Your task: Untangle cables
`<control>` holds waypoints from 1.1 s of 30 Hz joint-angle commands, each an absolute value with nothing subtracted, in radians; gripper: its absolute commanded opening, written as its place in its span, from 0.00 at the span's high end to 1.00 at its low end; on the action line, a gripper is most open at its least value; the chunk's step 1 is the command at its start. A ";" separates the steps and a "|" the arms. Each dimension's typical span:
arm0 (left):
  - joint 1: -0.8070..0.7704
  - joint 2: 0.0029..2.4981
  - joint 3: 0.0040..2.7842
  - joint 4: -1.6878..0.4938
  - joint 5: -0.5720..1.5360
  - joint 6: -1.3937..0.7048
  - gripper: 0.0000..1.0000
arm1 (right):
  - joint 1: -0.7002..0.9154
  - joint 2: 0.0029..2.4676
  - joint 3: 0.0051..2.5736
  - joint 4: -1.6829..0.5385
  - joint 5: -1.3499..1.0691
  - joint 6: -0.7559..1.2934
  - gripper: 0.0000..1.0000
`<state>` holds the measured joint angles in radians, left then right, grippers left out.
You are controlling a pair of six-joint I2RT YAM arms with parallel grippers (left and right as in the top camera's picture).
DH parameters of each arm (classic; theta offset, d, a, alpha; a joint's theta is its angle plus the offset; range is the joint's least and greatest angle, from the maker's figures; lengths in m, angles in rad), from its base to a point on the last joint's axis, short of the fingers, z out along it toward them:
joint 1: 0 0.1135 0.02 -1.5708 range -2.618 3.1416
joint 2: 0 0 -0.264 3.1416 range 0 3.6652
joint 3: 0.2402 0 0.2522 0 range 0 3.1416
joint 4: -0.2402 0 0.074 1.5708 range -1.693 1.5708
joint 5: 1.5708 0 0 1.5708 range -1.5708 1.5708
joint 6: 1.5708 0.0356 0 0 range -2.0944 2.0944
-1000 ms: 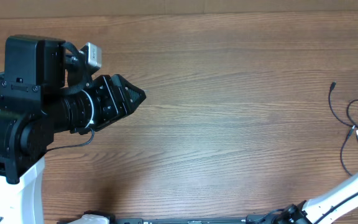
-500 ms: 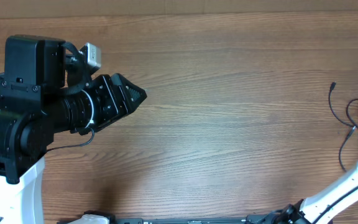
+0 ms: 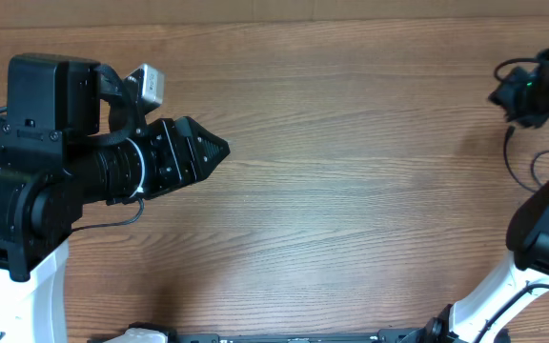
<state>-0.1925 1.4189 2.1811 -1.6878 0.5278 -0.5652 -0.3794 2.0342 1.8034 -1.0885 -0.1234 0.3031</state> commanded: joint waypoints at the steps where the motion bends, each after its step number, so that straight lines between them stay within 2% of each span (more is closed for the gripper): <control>1: -0.190 1.419 2.180 -1.689 0.544 -0.517 0.42 | -0.368 2.032 1.760 -1.119 -0.106 0.530 0.53; 5: -0.190 1.417 2.180 -1.689 0.548 -0.500 0.43 | -0.364 2.032 1.713 -1.158 -0.105 0.577 0.49; 10: -0.190 1.418 2.180 -1.689 0.551 -0.501 0.43 | -0.364 2.032 1.645 -1.206 0.009 0.651 0.34; 13: -0.190 1.418 2.180 -1.689 0.552 -0.504 0.44 | -0.364 2.032 1.586 -1.195 0.025 0.715 0.35; 16: -0.190 1.418 2.180 -1.689 0.576 -0.513 0.44 | -0.366 2.032 1.523 -1.132 0.026 0.744 0.42; 23: -0.190 1.418 2.180 -1.689 0.608 -0.513 0.44 | -0.388 2.033 1.413 -1.004 0.052 0.744 0.42; 30: -0.190 1.418 2.180 -1.689 0.630 -0.513 0.44 | -0.452 2.033 1.388 -0.926 0.160 0.742 0.28; 33: -0.190 1.418 2.180 -1.689 0.630 -0.517 0.44 | -0.492 2.033 1.388 -0.891 0.202 0.729 0.26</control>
